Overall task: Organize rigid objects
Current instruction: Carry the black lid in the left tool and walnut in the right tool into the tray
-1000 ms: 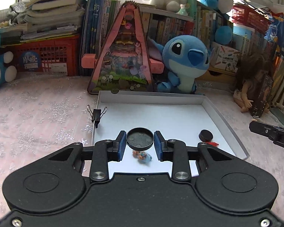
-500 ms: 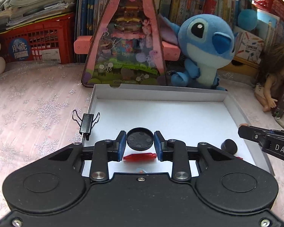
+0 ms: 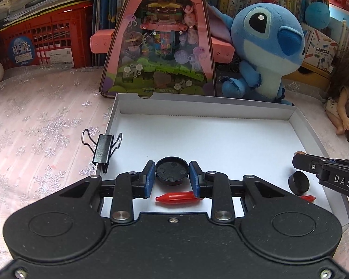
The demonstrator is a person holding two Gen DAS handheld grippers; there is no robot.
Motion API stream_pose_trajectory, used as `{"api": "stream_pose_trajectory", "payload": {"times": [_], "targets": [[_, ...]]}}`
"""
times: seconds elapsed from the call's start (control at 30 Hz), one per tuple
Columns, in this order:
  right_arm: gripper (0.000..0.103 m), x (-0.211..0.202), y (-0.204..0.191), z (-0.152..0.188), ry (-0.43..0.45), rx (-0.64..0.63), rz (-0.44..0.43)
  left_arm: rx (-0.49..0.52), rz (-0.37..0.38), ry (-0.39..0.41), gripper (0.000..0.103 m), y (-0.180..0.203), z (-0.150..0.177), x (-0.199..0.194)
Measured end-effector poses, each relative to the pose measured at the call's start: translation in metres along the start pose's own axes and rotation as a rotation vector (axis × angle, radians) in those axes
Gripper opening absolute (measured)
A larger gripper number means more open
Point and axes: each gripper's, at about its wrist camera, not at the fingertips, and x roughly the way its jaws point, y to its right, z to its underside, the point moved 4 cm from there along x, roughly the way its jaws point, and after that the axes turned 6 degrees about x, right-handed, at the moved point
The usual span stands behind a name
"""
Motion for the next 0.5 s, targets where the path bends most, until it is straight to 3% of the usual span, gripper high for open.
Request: {"api": "stream_pose_trajectory", "payload": {"times": [0.5], "targets": [[0.024,0.0110,0.0015,0.0039,-0.019,0.002,0.001,0.039,-0.038,0.024,0.030,0.0026,0.0024,0.0036]]}}
